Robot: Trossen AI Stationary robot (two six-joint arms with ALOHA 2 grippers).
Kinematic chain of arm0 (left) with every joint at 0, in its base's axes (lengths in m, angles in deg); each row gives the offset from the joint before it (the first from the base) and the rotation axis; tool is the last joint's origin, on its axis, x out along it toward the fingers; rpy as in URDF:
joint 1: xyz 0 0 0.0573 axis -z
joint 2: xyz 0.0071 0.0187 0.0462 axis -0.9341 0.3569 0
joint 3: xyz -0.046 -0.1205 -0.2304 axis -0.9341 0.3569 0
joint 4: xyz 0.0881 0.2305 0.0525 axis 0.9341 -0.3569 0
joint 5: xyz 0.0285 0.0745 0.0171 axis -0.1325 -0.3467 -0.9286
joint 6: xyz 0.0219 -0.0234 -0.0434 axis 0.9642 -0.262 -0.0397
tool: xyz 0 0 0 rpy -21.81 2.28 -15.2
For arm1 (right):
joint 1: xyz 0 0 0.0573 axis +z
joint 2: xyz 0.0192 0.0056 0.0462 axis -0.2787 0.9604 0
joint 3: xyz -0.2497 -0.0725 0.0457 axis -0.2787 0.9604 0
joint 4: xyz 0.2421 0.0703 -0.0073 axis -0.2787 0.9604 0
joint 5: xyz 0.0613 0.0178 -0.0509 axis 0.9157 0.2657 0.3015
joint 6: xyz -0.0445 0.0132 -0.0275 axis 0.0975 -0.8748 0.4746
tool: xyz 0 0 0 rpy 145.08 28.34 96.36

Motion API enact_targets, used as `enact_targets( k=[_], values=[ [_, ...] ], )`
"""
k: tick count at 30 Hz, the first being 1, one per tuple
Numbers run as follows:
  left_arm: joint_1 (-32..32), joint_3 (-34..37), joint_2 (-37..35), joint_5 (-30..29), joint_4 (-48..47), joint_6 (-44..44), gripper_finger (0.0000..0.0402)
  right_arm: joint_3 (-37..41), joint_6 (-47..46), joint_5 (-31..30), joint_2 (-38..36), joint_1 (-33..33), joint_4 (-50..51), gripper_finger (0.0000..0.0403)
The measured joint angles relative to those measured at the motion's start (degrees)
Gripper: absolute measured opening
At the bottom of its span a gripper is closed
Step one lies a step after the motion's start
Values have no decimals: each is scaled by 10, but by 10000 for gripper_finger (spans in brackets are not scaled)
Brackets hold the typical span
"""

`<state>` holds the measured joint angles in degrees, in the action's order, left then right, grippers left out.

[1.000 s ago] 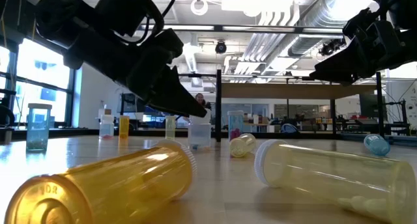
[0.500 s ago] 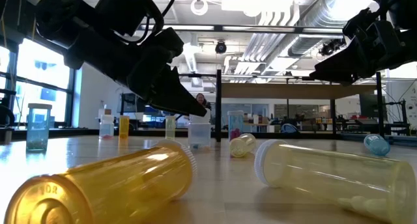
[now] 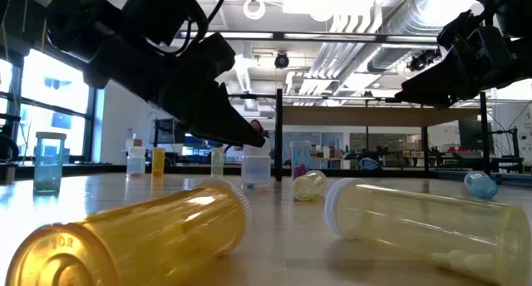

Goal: Pick and place medicine bottles onto shelf by color
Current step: Put the middle transparent pill bottle on the shelf

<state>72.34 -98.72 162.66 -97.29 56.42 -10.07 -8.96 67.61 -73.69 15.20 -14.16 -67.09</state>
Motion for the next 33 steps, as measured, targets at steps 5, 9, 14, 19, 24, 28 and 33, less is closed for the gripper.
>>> enact_targets(
  k=[5, 9, 14, 19, 24, 28, 33],
  values=[
    [-28, -14, -24, 37, -12, -1, 133, 0, 0, 0, 0, 0, 0, 224],
    [-58, -25, -66, 48, -41, 22, 133, 0, 0, 0, 0, 0, 6, 224],
    [-101, -55, -133, 36, -111, 67, 133, 0, 0, 0, 0, 0, 9, 224],
    [-146, -106, -186, 37, -161, 137, 133, 0, 0, 0, 0, 0, 12, 224],
    [-208, -189, -194, 42, -244, 195, 133, 0, 0, 0, 0, 0, 21, 224],
    [-260, -276, -170, 71, -314, 222, 133, 0, 0, 0, 0, 0, 22, 224],
    [-311, -368, -129, 117, -365, 235, 133, 0, 0, 0, 0, 0, 22, 224]
  ],
)
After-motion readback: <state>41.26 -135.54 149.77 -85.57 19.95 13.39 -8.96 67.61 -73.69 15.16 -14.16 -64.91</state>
